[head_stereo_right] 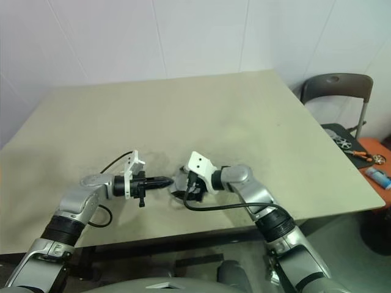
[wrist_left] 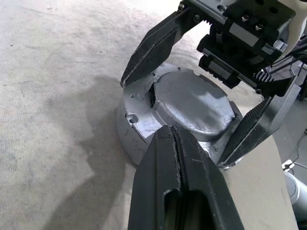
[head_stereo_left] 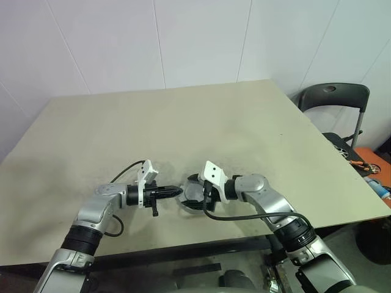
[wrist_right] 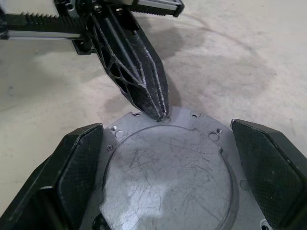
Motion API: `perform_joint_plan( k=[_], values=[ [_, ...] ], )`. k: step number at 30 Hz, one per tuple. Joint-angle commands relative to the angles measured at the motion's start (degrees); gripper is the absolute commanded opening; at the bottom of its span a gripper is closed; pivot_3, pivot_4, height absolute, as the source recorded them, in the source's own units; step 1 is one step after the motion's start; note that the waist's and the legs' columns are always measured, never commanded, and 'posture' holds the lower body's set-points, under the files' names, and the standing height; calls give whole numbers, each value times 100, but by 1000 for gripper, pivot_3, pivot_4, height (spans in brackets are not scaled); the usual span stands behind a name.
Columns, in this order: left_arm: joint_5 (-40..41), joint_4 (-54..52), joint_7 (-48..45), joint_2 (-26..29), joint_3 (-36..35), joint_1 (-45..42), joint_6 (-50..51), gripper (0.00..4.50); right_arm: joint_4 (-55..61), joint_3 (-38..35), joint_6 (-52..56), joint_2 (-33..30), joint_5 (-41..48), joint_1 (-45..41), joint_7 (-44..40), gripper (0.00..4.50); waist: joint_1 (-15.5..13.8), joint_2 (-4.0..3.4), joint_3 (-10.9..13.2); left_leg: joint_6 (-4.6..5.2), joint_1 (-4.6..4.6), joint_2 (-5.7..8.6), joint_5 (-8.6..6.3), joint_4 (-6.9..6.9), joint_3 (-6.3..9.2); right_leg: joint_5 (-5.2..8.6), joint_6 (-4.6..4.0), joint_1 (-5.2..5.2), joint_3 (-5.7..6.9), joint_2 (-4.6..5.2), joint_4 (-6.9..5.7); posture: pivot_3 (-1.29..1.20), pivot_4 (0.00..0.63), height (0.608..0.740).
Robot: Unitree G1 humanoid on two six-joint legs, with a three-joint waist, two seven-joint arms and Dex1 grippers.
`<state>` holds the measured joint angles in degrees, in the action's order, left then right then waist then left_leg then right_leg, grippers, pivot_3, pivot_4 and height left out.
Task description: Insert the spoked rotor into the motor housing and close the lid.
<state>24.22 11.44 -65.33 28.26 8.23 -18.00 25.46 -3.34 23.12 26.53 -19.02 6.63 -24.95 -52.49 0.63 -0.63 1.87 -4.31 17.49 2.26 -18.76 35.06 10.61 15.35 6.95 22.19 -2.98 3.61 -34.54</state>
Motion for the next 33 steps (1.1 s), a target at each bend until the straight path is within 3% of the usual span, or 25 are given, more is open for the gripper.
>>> perform_joint_plan(
  k=[1,8,13,24,28,31,33],
  values=[
    [-178,0,98,32,103,43,160,0,3,-112,743,-50,278,-47,-139,4466,-1,-2,1,0,1,0,0,0,0,0,0,1,0,0,-1,0,0,740],
    [-184,-2,137,16,92,51,184,0,983,-382,1666,-466,914,-280,-514,4466,-5,0,5,-4,62,2,2,10,0,-10,-14,38,0,1,0,0,0,740],
    [-196,12,152,1,99,49,188,0,958,-739,1802,-626,1044,-391,-359,4466,-24,8,10,-34,104,6,19,14,-1,-13,-18,80,0,5,-3,0,0,740],
    [-77,-208,143,19,70,41,451,0,547,-1825,2170,-697,1442,-403,267,4466,-18,19,20,-33,107,10,19,15,-6,-14,-19,82,-3,8,-3,0,0,740],
    [-118,-88,82,36,65,33,373,0,627,-2421,3536,-985,2312,-97,49,4466,-50,21,20,-33,109,10,19,17,-7,-14,-20,80,-4,9,-3,0,0,740],
    [-140,23,45,41,48,32,286,0,669,-3264,5252,-922,3355,135,39,4466,-103,21,20,-32,110,11,19,18,-10,-16,-23,82,-6,10,-3,0,0,740],
    [-162,79,29,44,45,37,234,0,851,-3457,5838,-882,3610,350,185,4466,-116,21,20,-30,109,11,18,18,-11,-19,-27,84,-7,8,-6,0,0,740]
  ],
)
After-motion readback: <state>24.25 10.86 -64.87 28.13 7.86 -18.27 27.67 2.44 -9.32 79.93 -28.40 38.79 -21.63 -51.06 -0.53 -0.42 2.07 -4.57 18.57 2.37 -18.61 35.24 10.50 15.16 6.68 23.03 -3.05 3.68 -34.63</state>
